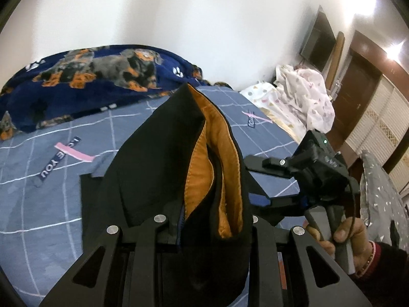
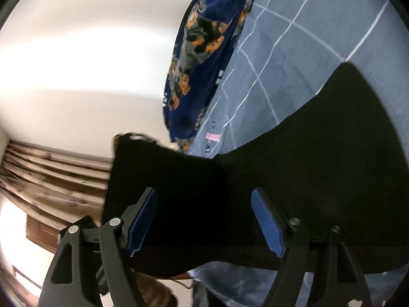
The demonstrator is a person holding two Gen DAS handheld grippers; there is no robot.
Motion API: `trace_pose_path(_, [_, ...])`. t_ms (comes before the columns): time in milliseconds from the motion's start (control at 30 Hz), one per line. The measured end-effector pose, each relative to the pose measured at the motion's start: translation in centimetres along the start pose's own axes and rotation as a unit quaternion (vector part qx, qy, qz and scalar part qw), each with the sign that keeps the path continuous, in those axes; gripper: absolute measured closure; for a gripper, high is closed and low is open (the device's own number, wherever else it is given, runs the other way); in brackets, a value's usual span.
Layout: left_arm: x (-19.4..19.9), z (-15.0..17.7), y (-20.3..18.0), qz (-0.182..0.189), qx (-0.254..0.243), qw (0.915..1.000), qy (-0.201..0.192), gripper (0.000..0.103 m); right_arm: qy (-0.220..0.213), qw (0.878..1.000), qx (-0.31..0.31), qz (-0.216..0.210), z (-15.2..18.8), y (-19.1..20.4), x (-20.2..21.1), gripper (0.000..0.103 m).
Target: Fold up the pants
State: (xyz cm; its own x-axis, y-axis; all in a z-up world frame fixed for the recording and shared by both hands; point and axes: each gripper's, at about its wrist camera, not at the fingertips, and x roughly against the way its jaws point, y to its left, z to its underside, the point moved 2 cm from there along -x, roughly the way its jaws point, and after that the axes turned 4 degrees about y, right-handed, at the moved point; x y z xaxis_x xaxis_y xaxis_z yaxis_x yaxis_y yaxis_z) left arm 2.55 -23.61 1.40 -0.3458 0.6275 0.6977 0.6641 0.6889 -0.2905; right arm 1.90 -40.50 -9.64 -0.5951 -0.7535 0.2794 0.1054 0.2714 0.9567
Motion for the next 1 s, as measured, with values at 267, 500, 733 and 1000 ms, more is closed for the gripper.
trace_pose_path(267, [-4.0,0.5,-2.2,0.0,-0.029,0.9992,0.029,0.076,-0.001,0.998,-0.048,-0.048,-0.5,-1.6,0.4,0.021])
trace_pose_path(500, [-5.3,1.3,-3.8,0.011,-0.065,0.9962,0.057,0.058,0.01,0.996,-0.064,-0.06,-0.7,-2.1,-0.5,0.02])
trace_pose_path(733, [-1.6,0.3,-4.0,0.025,-0.07,0.9973,0.001,0.027,0.015,0.996,-0.084,-0.033,-0.5,-3.3,-0.6,0.015])
trace_pose_path(1000, [4.3,0.8,2.7,-0.034,-0.003,0.9982,-0.05,0.018,0.023,0.998,-0.065,0.003,-0.4,-3.4,-0.6,0.021])
